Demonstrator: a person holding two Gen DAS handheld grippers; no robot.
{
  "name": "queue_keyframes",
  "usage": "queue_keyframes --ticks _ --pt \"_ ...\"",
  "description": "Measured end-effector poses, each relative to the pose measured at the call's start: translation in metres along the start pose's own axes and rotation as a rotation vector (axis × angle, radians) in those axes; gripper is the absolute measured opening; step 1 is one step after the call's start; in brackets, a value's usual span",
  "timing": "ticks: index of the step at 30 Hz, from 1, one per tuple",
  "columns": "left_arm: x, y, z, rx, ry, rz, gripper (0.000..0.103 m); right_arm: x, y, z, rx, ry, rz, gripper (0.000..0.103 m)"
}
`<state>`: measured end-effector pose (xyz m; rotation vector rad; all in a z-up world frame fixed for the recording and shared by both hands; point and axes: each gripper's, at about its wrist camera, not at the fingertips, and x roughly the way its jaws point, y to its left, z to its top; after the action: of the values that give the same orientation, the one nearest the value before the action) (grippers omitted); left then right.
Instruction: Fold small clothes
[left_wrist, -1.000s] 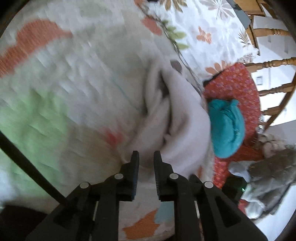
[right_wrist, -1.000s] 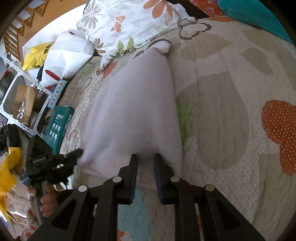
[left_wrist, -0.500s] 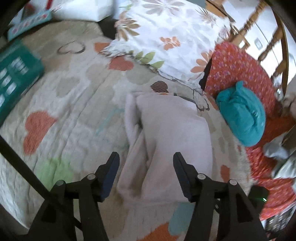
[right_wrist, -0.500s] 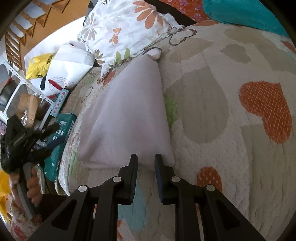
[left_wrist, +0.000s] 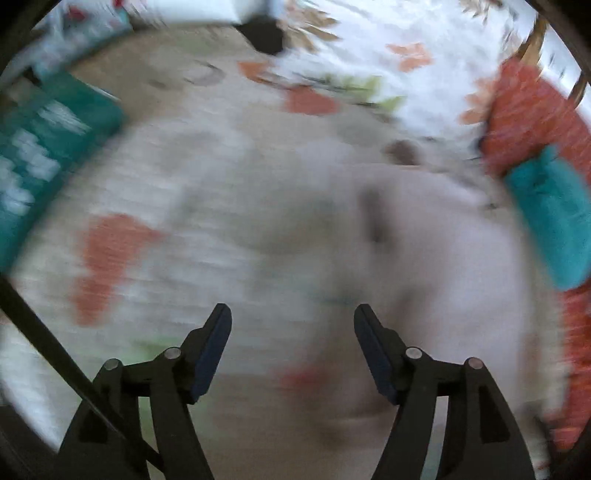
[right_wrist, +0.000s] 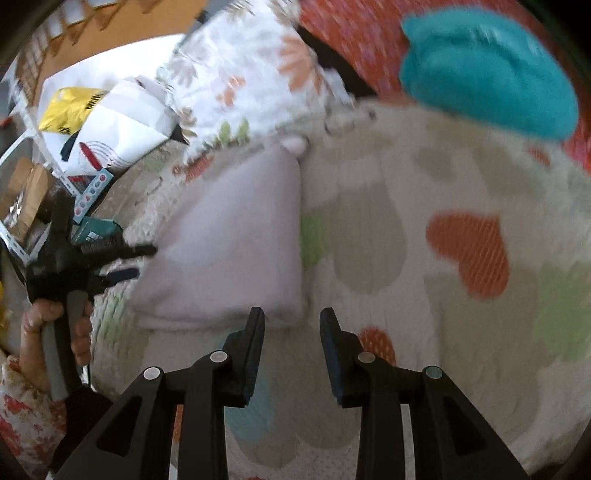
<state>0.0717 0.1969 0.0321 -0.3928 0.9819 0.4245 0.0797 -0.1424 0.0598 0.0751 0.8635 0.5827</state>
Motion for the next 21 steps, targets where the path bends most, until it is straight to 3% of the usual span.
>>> queue_keyframes --ticks 1,3,6,11,16,21 --pt "0.004 0.008 -0.005 0.001 0.018 0.026 0.068 -0.003 0.007 0.004 -0.016 -0.009 0.008 0.038" --pt "0.008 0.024 -0.011 -0.052 0.048 -0.015 0.068 -0.001 0.018 0.007 -0.04 -0.006 0.021 0.039" --pt "-0.013 0.03 -0.02 -0.068 -0.02 -0.059 0.068 0.007 0.033 0.001 -0.077 0.017 0.0 0.039" --pt "-0.045 0.019 -0.069 -0.009 -0.083 -0.077 0.068 0.015 0.038 -0.019 -0.094 0.054 -0.077 0.039" --pt "-0.051 -0.011 -0.124 0.064 -0.068 -0.097 0.068 0.009 0.027 -0.037 -0.096 0.078 -0.159 0.051" --pt "-0.05 -0.035 -0.156 0.157 -0.06 -0.062 0.07 -0.002 0.014 -0.065 -0.132 0.082 -0.263 0.053"
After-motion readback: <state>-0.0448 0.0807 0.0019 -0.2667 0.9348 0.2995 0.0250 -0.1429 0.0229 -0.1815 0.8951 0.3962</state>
